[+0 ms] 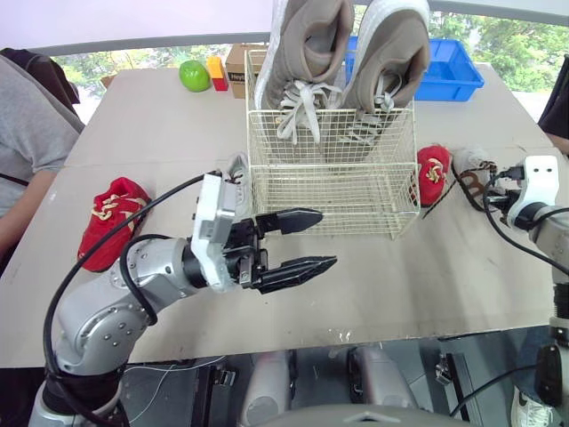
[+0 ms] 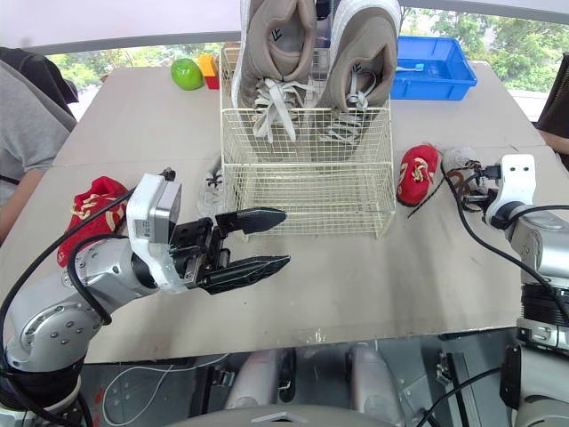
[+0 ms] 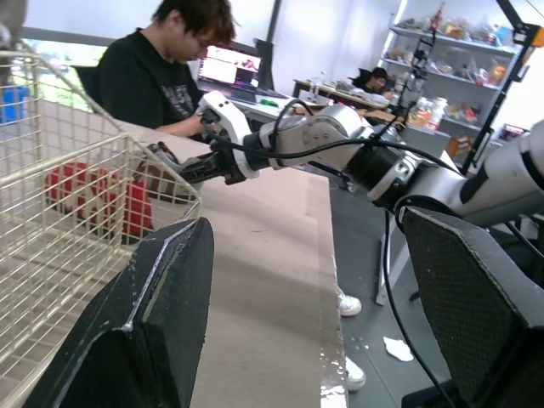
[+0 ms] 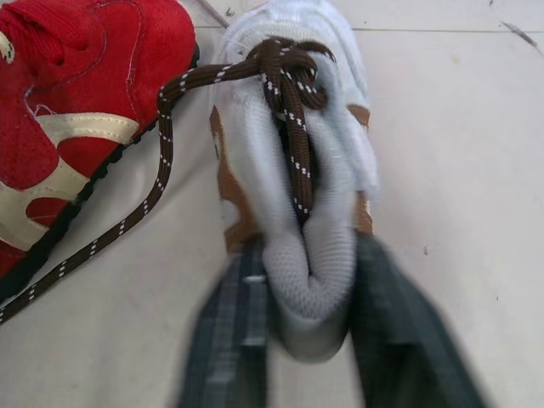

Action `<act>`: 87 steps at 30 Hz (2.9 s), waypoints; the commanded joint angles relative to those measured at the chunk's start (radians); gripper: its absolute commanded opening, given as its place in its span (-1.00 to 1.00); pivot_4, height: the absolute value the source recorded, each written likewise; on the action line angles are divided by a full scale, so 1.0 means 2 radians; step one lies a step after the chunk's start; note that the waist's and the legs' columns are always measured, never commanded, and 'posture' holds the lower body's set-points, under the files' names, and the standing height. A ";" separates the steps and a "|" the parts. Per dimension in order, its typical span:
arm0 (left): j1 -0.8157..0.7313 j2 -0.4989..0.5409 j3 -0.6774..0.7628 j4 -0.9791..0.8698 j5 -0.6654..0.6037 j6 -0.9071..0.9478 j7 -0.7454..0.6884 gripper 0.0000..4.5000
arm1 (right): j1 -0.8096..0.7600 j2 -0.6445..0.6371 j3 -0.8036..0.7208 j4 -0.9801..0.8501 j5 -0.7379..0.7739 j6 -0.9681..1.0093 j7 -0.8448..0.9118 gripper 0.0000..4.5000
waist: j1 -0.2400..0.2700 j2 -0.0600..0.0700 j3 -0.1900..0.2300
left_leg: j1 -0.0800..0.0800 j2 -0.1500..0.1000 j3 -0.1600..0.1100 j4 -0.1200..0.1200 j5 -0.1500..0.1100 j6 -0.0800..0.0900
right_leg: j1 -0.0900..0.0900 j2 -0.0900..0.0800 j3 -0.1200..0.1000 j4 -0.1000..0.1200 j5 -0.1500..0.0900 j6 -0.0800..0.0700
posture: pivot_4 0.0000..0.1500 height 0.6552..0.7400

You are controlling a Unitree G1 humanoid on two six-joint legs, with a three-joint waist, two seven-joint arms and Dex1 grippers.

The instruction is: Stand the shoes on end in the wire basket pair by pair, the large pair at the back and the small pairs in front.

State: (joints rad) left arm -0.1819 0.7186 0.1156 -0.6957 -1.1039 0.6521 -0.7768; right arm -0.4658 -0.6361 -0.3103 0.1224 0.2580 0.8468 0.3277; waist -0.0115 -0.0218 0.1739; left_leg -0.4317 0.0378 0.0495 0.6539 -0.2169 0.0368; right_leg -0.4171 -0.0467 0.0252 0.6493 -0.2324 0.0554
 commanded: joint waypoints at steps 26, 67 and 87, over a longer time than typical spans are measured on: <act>-0.285 0.063 -0.044 0.237 -0.147 0.206 -0.046 0.70 | -0.100 -0.282 0.087 -0.336 0.207 -0.185 0.502 -0.99 | -0.001 0.001 0.002 | 0.000 0.000 -0.001 0.001 0.000 0.000 | 0.001 -0.001 -0.002 -0.003 0.000 0.000 | 1.00 1.00; -0.148 -0.105 0.070 0.111 -0.094 0.113 0.123 -0.74 | -0.156 0.044 0.012 -0.280 0.561 0.215 -0.028 0.48 | 0.002 -0.001 0.002 | 0.000 0.000 -0.002 0.003 0.000 -0.001 | 0.001 -0.002 -0.003 0.005 0.001 0.002 | 1.00 1.00; -0.130 -0.102 0.062 0.103 -0.100 0.100 0.129 -0.74 | -0.143 0.009 0.058 -0.260 0.690 0.143 -0.112 -0.80 | -0.001 -0.001 0.002 | -0.001 0.000 -0.002 0.003 0.000 -0.001 | 0.001 -0.001 -0.003 0.004 0.001 0.002 | 1.00 1.00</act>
State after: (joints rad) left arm -0.4410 0.5102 0.2434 -0.4412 -1.2700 0.8656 -0.5121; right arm -0.7475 -0.6153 -0.1816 -0.3922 1.6056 1.1796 0.1179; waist -0.0126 -0.0229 0.1780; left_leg -0.4328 0.0377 0.0458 0.6604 -0.2162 0.0357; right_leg -0.4155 -0.0484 0.0197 0.6575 -0.2309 0.0586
